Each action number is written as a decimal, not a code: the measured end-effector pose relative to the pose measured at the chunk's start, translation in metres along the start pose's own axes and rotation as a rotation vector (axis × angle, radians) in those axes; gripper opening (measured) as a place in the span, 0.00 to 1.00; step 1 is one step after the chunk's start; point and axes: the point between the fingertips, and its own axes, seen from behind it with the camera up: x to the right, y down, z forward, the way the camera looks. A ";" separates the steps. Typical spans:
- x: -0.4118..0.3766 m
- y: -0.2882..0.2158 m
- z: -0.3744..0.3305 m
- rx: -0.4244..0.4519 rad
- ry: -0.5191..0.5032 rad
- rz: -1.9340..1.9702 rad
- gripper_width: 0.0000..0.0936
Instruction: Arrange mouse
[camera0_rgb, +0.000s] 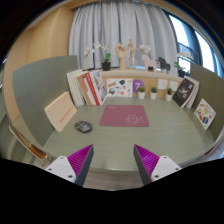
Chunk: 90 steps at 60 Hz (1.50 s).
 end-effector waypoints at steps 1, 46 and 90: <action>-0.009 0.007 0.008 -0.015 -0.007 -0.003 0.86; -0.126 -0.009 0.257 -0.268 0.055 -0.047 0.86; -0.111 -0.046 0.315 -0.303 0.150 0.053 0.37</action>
